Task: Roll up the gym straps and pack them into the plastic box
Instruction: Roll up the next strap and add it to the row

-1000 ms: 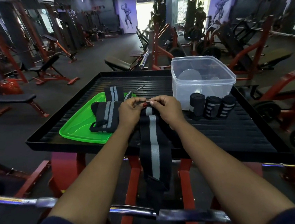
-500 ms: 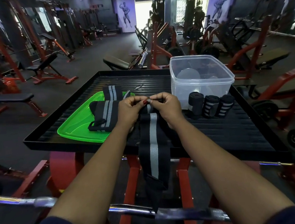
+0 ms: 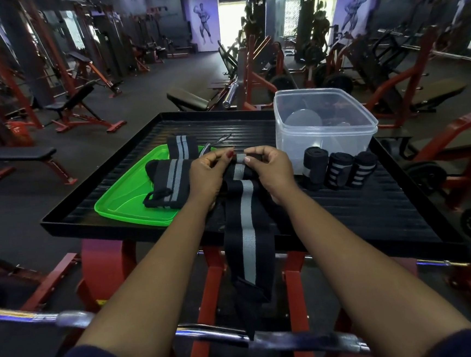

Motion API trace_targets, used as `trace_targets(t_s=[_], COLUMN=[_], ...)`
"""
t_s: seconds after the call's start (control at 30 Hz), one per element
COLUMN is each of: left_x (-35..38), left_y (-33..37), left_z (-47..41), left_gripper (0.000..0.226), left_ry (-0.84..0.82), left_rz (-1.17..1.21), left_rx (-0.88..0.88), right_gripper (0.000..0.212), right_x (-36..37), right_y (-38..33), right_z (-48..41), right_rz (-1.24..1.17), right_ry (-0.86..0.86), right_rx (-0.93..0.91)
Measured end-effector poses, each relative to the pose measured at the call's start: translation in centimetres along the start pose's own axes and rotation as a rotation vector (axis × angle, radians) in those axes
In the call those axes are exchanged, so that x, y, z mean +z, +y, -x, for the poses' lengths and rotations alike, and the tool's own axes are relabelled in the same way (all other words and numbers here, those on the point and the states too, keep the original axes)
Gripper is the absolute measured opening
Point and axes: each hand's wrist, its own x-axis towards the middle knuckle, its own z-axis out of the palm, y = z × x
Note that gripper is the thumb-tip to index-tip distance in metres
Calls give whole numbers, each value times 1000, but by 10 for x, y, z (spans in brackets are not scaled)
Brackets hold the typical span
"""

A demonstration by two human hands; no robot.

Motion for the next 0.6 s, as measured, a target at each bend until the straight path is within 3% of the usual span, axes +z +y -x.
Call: trace_targets(t_s=[0.23,0.43,0.6], left_x=[6,10,7], left_y=[4,-2,5], left_z=[2,7,15], left_gripper=[22,17,9], left_ry=[77,241,222], left_rz=[33,-7,-160], left_rx=[-82,-287,-204], right_gripper=[8,10,14], right_x=[2,1,0], right_y=[-5,-6,-12], right_z=[2,4,10], right_rz=[-139,79,86], right_ry=[-26,-47,-85], right_rx=[3,-3,-42])
